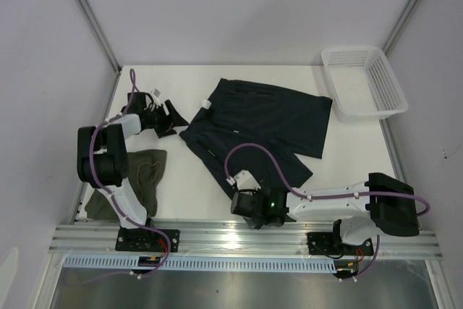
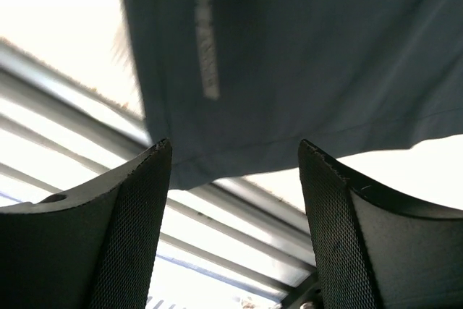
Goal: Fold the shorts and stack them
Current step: Fold the shorts
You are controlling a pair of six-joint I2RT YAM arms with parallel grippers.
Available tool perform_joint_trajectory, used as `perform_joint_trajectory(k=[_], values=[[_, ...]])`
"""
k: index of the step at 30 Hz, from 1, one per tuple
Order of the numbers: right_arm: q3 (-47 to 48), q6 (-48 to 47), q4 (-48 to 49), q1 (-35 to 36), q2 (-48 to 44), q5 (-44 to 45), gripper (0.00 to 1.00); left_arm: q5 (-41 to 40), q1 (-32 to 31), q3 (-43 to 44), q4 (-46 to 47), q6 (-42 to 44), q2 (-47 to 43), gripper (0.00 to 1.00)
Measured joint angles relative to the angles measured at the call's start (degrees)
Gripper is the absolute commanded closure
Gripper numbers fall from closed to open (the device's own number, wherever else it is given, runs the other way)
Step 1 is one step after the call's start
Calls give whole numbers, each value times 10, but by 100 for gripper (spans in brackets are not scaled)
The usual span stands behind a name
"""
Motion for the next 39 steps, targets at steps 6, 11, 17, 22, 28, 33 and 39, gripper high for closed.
perform_joint_trajectory(k=[6,11,17,22,28,33,39], values=[[-30,22,19,45,3,-3,29,-9,0,-16,20,-20,-24,16],[-42,31,41,67,5,-5,35,-23,0,-58,27,-44,-50,15],[-43,35,75,69,41,-7,51,-46,-6,-75,27,-67,-78,15],[-44,28,94,71,50,13,80,-69,-29,-96,26,-82,-106,14],[-52,29,119,82,46,24,90,-84,-38,-122,28,-98,-138,14],[-66,35,123,94,42,15,92,-95,-41,-129,31,-111,-142,14],[-73,35,123,98,42,8,94,-107,-56,-129,42,-121,-139,21]])
